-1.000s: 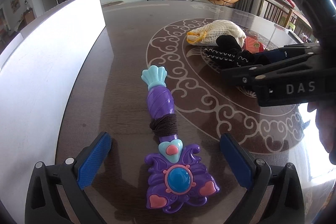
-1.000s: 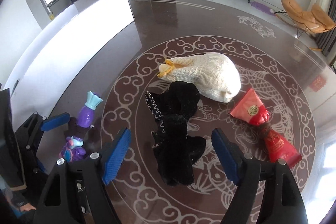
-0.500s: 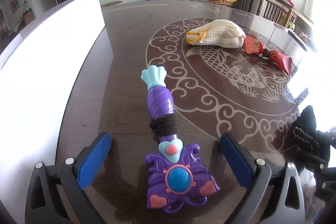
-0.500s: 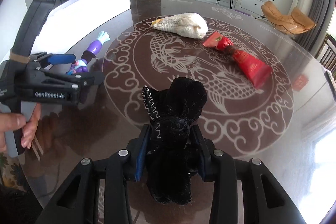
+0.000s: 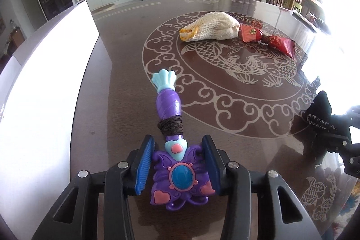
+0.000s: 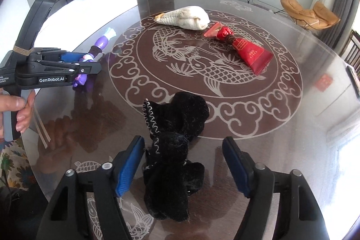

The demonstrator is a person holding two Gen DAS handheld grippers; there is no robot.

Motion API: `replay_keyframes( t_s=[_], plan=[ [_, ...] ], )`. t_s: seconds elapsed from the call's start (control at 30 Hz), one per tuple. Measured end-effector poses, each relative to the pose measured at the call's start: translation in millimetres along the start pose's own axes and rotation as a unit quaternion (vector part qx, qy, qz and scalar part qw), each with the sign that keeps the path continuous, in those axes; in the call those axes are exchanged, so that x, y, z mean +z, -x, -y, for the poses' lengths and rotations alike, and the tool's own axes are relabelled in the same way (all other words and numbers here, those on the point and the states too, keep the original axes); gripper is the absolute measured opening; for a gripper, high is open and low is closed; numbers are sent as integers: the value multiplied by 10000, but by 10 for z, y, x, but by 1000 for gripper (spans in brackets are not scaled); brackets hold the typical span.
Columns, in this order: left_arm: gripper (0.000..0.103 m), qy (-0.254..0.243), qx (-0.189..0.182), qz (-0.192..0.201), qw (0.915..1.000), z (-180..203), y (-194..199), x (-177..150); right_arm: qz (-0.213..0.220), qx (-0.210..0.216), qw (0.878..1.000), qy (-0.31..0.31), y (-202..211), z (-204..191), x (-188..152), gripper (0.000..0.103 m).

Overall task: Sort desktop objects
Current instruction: 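Carry the wand and plush toy into the cardboard tray and release both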

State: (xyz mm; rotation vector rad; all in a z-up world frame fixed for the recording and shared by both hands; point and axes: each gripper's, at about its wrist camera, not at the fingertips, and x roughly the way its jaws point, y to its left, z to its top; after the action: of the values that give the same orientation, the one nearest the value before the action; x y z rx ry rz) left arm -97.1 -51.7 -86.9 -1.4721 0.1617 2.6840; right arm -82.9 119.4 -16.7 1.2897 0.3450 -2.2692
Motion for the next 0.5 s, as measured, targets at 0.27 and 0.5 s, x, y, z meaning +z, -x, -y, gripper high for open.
replay_keyframes(
  t_s=[0.27, 0.5],
  plan=[
    [43, 508, -567, 680, 9948, -163, 675, -214, -63, -8, 9999, -120, 198, -163, 97, 33],
    [43, 1348, -909, 1438, 9762, -763, 1544, -223, 393, 294, 9988, -3, 619, -575, 517, 33]
  ],
)
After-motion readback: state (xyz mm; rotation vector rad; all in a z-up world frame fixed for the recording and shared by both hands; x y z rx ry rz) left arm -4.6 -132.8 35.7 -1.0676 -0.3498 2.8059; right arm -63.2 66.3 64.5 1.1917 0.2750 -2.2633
